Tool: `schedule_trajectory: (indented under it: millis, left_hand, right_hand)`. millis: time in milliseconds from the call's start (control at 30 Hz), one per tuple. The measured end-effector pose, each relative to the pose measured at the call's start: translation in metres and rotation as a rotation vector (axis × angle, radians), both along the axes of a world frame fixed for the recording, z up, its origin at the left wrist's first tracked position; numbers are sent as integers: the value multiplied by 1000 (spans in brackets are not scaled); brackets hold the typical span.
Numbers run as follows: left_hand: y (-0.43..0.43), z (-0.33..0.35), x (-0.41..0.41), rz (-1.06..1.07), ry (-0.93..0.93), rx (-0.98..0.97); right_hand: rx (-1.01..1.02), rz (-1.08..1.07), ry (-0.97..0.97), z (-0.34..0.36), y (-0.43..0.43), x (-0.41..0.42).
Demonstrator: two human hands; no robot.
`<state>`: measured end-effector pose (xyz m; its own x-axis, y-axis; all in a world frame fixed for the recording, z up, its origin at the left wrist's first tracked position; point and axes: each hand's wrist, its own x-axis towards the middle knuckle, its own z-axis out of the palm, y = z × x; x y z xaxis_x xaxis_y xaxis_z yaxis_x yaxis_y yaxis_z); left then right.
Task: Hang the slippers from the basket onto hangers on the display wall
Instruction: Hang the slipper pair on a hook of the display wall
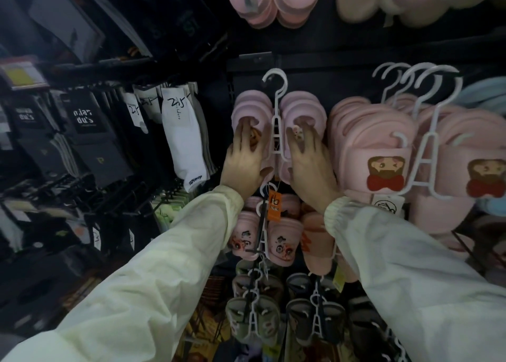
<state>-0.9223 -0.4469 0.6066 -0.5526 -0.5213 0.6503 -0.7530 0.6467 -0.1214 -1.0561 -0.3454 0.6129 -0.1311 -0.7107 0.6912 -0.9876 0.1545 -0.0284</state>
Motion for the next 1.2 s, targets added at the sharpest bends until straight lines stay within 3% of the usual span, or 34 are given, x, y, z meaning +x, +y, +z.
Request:
schedule_trajectory:
  millis: [333,667,1000,1200]
  left_hand:
    - [51,-36,8,28,1,135]
    - [176,-93,7,-8,-73,127]
    - [319,-166,-26,-15,-18,362]
    - [396,-234,-29,31,-44,532]
  right_hand:
    - [146,120,-91,-61,42,10]
    - [245,259,-204,-127,141,7]
    - [296,298,-181,-183,277,-47]
    - [452,319,-197,-241,352,-87]
